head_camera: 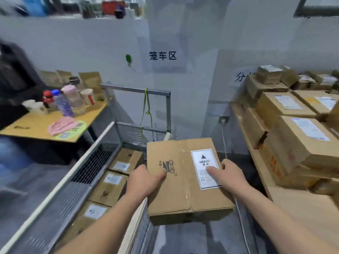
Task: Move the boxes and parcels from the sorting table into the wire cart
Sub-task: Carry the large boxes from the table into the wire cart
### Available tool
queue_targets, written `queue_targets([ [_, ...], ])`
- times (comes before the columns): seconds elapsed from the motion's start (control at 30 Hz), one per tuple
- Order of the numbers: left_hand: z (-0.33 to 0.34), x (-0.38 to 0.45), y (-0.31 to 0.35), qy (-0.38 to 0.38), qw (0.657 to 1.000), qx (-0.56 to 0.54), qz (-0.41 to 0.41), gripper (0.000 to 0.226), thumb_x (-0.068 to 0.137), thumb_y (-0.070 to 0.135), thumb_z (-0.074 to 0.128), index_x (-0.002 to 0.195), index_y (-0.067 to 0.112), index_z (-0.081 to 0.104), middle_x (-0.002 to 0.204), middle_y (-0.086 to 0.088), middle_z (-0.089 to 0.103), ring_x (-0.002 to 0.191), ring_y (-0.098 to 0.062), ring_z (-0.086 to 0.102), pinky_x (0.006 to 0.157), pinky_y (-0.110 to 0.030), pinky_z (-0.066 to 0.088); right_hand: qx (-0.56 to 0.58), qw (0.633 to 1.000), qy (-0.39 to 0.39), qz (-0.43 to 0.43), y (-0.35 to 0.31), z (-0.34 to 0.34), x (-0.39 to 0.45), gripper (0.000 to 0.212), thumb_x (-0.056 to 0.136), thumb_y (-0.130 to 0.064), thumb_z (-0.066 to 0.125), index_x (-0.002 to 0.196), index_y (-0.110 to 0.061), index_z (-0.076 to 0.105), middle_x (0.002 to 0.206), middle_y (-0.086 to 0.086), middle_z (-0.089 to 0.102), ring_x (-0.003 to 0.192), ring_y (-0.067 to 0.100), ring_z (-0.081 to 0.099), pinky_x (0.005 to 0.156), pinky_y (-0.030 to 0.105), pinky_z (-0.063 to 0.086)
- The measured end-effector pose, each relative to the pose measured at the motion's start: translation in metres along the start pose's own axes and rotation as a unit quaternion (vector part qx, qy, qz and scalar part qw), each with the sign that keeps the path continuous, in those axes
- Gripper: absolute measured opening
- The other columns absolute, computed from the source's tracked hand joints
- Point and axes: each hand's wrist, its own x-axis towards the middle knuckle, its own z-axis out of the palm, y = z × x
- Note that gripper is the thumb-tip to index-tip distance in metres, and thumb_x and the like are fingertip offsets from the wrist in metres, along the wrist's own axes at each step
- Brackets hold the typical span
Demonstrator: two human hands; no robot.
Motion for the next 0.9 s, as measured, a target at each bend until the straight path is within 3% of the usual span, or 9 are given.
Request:
queue_targets([
  [0.1, -0.018, 0.012, -0.006, 0.046, 0.998, -0.020, -0.036, 0.044, 0.082, 0.054, 0.066, 0.105, 0.016, 0.068, 0.102, -0.004, 0.070, 0.090, -0.025, 0.061, 0.073, -0.031, 0.048, -0.018, 0.998, -0.039, -0.038, -0.036, 0.018, 0.030, 0.028, 0.084, -0.043, 0.068, 0.086, -0.019, 0.054, 0.092, -0.004, 0.069, 0.086, 0.017, 0.065, 0.067, 0.035, 0.047],
  [0.2, -0.036, 0.022, -0.007, 0.083, 0.994, -0.015, -0.070, 0.027, 0.086, 0.049, 0.065, 0.083, 0.023, 0.059, 0.099, -0.004, 0.067, 0.101, -0.031, 0.064, 0.080, -0.032, 0.050, -0.035, 0.993, -0.076, -0.084, -0.072, 0.032, 0.058, 0.030, 0.085, -0.043, 0.069, 0.087, -0.018, 0.052, 0.091, -0.004, 0.068, 0.084, 0.017, 0.063, 0.067, 0.035, 0.045],
  [0.37, -0.056, 0.034, -0.020, 0.151, 0.977, -0.053, -0.142, 0.034, 0.084, 0.055, 0.066, 0.091, 0.023, 0.058, 0.102, -0.003, 0.067, 0.099, -0.028, 0.063, 0.083, -0.035, 0.052, -0.075, 0.974, -0.130, -0.171, -0.121, 0.064, 0.100, 0.032, 0.083, -0.047, 0.071, 0.091, -0.023, 0.052, 0.093, -0.007, 0.066, 0.084, 0.015, 0.063, 0.063, 0.034, 0.047],
  [0.47, -0.067, 0.031, -0.034, 0.191, 0.960, -0.077, -0.190, 0.041, 0.082, 0.055, 0.069, 0.098, 0.019, 0.058, 0.099, -0.001, 0.064, 0.093, -0.024, 0.060, 0.071, -0.033, 0.045, -0.100, 0.956, -0.157, -0.226, -0.147, 0.091, 0.111, 0.036, 0.076, -0.051, 0.072, 0.099, -0.027, 0.057, 0.094, -0.013, 0.066, 0.087, 0.013, 0.064, 0.073, 0.039, 0.055],
  [0.57, -0.076, 0.027, -0.058, 0.214, 0.943, -0.100, -0.233, 0.051, 0.076, 0.056, 0.070, 0.105, 0.016, 0.057, 0.100, 0.000, 0.065, 0.093, -0.024, 0.061, 0.077, -0.035, 0.051, -0.123, 0.940, -0.185, -0.260, -0.168, 0.118, 0.107, 0.042, 0.075, -0.050, 0.075, 0.107, -0.028, 0.057, 0.096, -0.015, 0.063, 0.092, 0.014, 0.063, 0.074, 0.037, 0.051],
  [0.63, -0.082, 0.025, -0.077, 0.222, 0.934, -0.114, -0.255, 0.052, 0.075, 0.055, 0.072, 0.105, 0.016, 0.055, 0.100, 0.001, 0.064, 0.094, -0.023, 0.062, 0.079, -0.036, 0.053, -0.137, 0.929, -0.211, -0.271, -0.180, 0.138, 0.102, 0.045, 0.075, -0.050, 0.077, 0.110, -0.030, 0.056, 0.099, -0.015, 0.063, 0.095, 0.014, 0.063, 0.079, 0.038, 0.052],
  [0.9, -0.096, 0.023, -0.156, 0.236, 0.912, -0.175, -0.288, 0.040, 0.077, 0.042, 0.079, 0.101, 0.021, 0.056, 0.089, 0.014, 0.060, 0.081, -0.007, 0.058, 0.062, -0.026, 0.044, -0.181, 0.904, -0.267, -0.279, -0.208, 0.225, 0.079, 0.054, 0.071, -0.040, 0.082, 0.117, -0.027, 0.056, 0.112, -0.005, 0.072, 0.096, 0.019, 0.067, 0.086, 0.043, 0.054],
])
